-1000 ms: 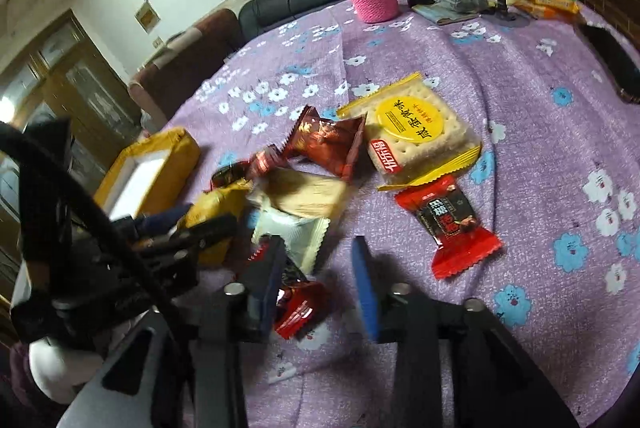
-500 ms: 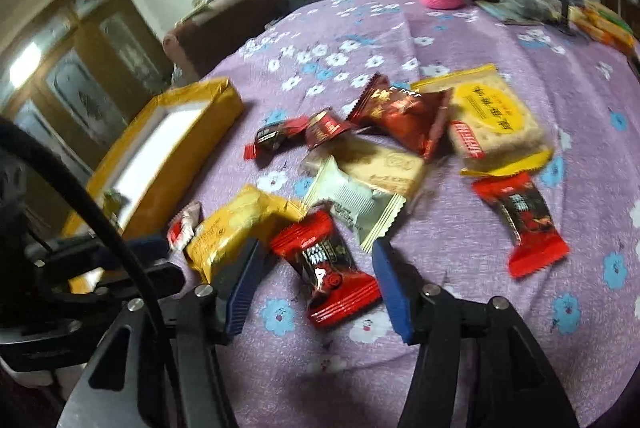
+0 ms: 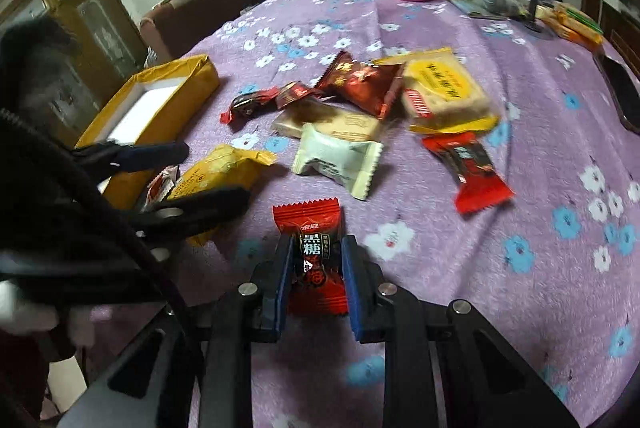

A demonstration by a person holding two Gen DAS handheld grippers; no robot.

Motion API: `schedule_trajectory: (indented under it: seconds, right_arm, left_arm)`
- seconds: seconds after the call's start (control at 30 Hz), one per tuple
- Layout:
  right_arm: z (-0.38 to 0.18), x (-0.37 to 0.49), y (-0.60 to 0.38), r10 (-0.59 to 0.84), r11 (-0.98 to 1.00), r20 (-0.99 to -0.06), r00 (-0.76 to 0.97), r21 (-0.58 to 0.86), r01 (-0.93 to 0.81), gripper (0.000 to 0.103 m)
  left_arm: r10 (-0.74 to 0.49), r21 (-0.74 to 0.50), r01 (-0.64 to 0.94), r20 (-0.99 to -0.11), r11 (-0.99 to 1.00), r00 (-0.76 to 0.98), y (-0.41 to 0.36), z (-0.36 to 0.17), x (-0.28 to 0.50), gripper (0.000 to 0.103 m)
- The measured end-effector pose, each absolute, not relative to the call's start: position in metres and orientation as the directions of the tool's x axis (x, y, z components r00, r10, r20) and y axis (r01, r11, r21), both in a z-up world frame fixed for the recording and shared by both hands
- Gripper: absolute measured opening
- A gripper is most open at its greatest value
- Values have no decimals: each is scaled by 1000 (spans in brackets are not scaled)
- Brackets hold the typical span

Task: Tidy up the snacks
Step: 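Grasp the yellow cracker pack with the left gripper while the right grasps a red candy, then drop the yellow cracker pack and red candy into the tray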

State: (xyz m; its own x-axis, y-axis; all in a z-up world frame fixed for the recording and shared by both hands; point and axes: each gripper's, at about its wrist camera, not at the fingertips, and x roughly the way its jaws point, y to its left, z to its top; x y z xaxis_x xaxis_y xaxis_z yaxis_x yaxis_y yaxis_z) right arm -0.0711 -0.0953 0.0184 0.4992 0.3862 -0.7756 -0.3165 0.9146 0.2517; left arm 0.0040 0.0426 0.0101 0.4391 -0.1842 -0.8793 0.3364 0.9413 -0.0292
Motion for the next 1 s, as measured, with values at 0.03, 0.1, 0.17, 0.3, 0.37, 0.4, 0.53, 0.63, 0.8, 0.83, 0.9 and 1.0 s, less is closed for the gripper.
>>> schedule_trajectory:
  seconds: [0.03,0.1,0.17,0.3,0.37,0.4,0.53,0.63,0.8,0.83,0.9,1.0]
  right_arm:
    - [20,-73,-98,390,914,-771,503,258,-313,23]
    - [24,-78,-102,396,913,-761,514,265,-310,23]
    - [26,-81,-107,401,912,-753,521,276,-304,23]
    - [33,-87,-113,419,906,-734,535,303,-294,23]
    - [38,-90,-112,427,903,-728,536,311,-297,23]
    - [42,-92,-111,432,901,-722,540,312,-302,23]
    - [62,-99,-98,454,889,-700,551,313,-334,23]
    - [78,-105,-76,471,876,-684,557,293,-382,23]
    - [94,-103,-26,514,841,-678,525,278,-464,22]
    - [96,-102,-12,526,831,-678,514,279,-482,22]
    - [99,-98,12,545,813,-678,493,282,-509,22]
    - [96,-94,42,549,801,-688,475,270,-534,22]
  left_arm:
    - [-163,4,337,-871,941,464,41,9,0,63]
    - [-200,-27,353,-862,935,465,41,11,-4,46]
    - [-220,-53,340,-852,939,475,44,15,-7,46]
    - [-290,-137,316,-809,939,512,54,31,-15,46]
    - [-342,-204,302,-776,931,530,64,44,-21,46]
    - [-368,-241,292,-754,925,544,72,52,-27,46]
    - [-416,-323,263,-683,909,601,106,81,-52,46]
    - [-404,-346,225,-639,911,655,146,98,-71,46]
    - [-264,-298,80,-652,951,711,218,103,-81,46]
    - [-240,-294,49,-658,954,714,232,102,-81,46]
    - [-190,-279,-8,-675,960,713,259,97,-83,46]
    - [-114,-235,-77,-699,969,706,283,85,-87,46]
